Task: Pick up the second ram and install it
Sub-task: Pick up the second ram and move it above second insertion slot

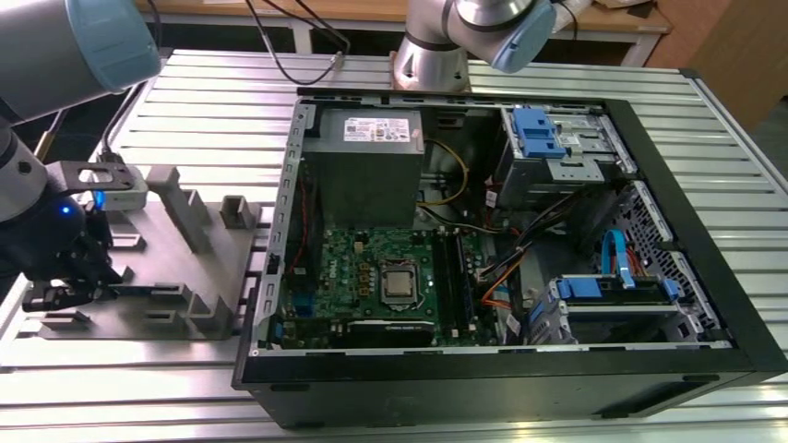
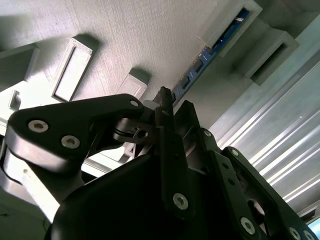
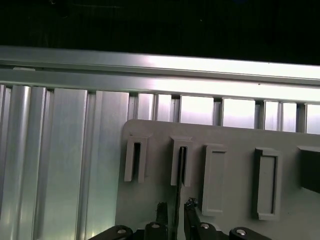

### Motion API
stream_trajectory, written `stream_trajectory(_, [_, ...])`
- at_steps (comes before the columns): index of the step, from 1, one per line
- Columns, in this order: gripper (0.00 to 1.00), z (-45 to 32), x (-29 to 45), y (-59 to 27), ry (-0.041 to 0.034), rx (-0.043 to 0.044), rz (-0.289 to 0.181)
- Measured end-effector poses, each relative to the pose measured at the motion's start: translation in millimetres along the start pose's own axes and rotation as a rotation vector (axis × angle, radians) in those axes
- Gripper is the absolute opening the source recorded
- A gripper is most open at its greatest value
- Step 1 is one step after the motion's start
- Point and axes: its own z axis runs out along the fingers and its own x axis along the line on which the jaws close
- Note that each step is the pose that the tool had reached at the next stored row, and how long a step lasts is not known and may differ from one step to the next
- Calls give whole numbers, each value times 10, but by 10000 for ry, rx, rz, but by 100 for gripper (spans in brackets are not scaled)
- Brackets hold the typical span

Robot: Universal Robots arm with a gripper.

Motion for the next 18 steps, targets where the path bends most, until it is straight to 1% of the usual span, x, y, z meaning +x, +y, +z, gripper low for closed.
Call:
stream_trajectory(3, [24,-23,-1,0,-3,2,0])
stream_trajectory(7, [24,-26,-1,-3,-3,0,0])
stream_trajectory(10, [24,-24,1,-29,-4,-29,0])
stream_trajectory(18, [24,-25,1,-29,-5,-32,1])
